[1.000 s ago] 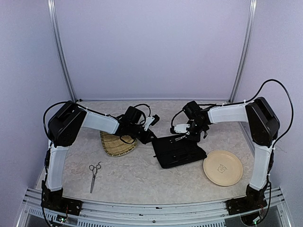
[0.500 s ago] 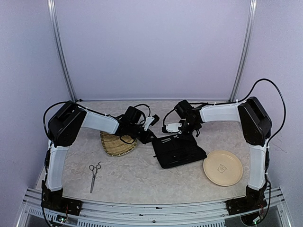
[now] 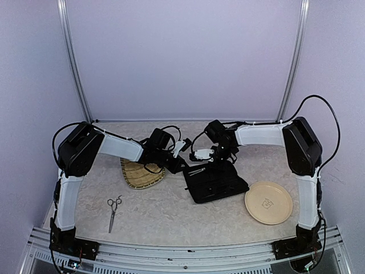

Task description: Sort the hair-cutting tools

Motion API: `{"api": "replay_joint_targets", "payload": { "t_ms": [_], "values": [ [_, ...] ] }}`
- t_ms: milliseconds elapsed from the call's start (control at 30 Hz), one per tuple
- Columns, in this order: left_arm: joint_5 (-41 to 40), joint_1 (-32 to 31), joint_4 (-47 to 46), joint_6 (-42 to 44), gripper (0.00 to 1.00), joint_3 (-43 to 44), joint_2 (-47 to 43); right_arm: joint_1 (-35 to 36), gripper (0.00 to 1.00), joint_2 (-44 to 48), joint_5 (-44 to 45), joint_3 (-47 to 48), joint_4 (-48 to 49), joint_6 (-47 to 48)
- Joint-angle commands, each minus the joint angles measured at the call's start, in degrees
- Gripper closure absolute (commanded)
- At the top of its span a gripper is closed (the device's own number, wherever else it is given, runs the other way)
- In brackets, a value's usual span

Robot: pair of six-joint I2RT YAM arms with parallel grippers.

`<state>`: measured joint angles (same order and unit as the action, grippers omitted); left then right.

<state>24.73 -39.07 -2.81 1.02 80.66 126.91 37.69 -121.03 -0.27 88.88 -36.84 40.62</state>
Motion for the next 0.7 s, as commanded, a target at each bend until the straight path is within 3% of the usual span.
{"api": "replay_joint_targets", "payload": {
  "t_ms": [0,233,667],
  "values": [
    [0.8,0.6,-0.4,-0.4,0.99,-0.9,1.1,0.9,1.00,-2.9,-4.6,4.5,-7.3,-4.6],
    [0.9,0.7,-0.3,-0.3,0.99,-0.9,1.2,1.1,1.00,-5.3,-6.2,10.9,-14.8,-9.5],
    [1.4,0.8,-0.3,-0.3,0.99,-0.7,1.6,3.1,1.00,-6.3,-4.7,14.5,-19.7,-14.5]
  ]
}}
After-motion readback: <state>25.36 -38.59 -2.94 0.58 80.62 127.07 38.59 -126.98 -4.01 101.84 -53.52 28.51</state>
